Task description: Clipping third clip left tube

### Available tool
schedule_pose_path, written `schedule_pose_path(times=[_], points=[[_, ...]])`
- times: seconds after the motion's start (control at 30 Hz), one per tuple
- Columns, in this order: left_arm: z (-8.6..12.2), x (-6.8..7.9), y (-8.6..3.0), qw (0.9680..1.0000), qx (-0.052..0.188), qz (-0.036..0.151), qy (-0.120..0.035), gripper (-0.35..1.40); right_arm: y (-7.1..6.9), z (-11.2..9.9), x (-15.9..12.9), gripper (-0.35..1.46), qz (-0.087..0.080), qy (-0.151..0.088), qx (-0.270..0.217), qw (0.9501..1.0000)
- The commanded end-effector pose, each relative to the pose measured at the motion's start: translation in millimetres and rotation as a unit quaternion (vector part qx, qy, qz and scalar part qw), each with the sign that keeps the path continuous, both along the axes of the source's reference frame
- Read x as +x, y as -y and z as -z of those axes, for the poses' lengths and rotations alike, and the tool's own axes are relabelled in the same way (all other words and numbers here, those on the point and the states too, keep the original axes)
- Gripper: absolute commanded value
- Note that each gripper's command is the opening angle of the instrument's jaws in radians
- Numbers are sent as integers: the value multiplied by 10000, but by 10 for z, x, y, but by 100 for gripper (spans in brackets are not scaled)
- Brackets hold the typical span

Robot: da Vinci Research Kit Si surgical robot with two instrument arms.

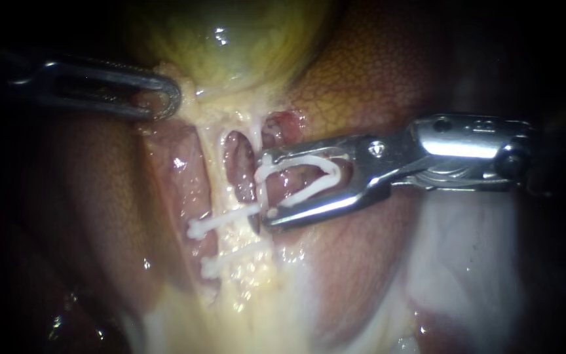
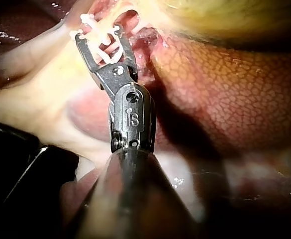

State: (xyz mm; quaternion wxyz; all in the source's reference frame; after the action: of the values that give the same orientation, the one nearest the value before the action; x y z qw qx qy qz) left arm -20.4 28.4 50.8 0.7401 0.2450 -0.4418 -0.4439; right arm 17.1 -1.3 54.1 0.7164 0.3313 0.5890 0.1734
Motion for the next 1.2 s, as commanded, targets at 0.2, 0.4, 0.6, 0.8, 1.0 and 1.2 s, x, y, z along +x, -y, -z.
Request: schedule_pose_path(times=[0.2,0.4,0.6,0.8,1.0,1.2], points=[[0,0,0,10000,-2,4,-2,-35,9,-30,9,44,40,29,58,10000],[1,0,1,10000,-2,5,-3,-35,9,-58,13,44,32,81,132,9999],[1,0,1,10000,-2,6,-3,-35,5,-70,20,44,45,57,183,9998],[0,-1,1,10000,-2,6,-3,-35,0,-73,44,43,82,-362,475,9982],[0,-1,0,10000,-2,7,-4,-35,-2,-66,56,43,52,-824,697,9941],[0,-2,0,10000,-2,7,-4,-35,-12,-54,57,41,-46,-1186,817,9896]])
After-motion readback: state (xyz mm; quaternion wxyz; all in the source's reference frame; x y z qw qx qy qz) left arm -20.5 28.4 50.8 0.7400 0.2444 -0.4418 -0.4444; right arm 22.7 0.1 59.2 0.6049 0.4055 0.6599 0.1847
